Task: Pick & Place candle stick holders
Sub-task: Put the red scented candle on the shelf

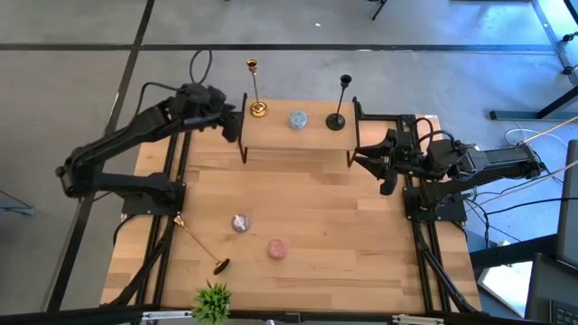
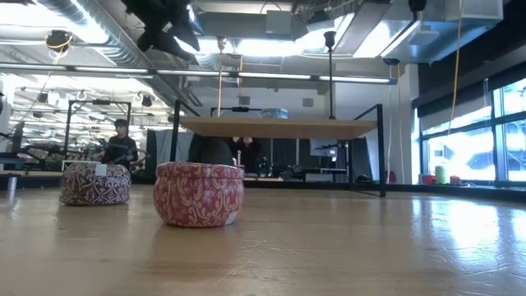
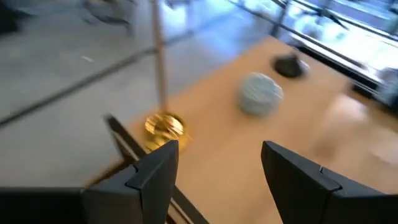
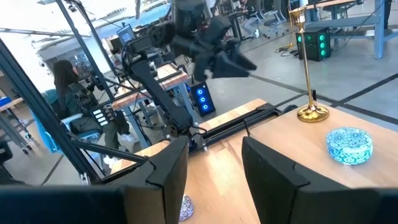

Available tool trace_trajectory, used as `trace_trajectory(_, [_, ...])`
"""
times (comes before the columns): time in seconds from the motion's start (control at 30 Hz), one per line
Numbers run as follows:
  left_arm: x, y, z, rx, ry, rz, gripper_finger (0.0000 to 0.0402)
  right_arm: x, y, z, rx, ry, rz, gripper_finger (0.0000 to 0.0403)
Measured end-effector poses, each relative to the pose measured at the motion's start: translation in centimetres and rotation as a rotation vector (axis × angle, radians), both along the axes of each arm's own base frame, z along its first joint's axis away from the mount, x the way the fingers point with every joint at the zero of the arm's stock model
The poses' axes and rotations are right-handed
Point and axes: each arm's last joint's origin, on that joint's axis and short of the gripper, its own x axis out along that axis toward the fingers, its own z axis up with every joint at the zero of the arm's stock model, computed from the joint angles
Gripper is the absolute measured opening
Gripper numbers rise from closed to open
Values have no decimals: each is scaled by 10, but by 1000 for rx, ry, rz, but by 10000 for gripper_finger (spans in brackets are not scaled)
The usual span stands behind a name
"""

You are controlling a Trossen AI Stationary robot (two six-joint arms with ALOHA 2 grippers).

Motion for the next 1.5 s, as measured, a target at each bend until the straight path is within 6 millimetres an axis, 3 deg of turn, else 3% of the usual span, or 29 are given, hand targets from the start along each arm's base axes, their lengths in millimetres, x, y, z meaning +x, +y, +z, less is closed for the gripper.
trace_trajectory(0.3, [-4,-13,-5,-214,-35,-227,228,0,0,-4,-8,45,0,156])
trace_trajectory(0.6, [-8,-20,-12,-344,-2,-333,228,5,0,-7,163,26,-42,156])
trace_trajectory(0.93, [-4,-47,-20,-406,117,-524,227,49,15,-35,295,131,-30,156])
trace_trajectory(1.17, [1,-69,-22,-436,169,-627,228,81,28,-51,326,153,77,156])
trace_trajectory(1.5, [-2,-102,-30,-553,314,-715,227,92,33,-62,391,198,136,156])
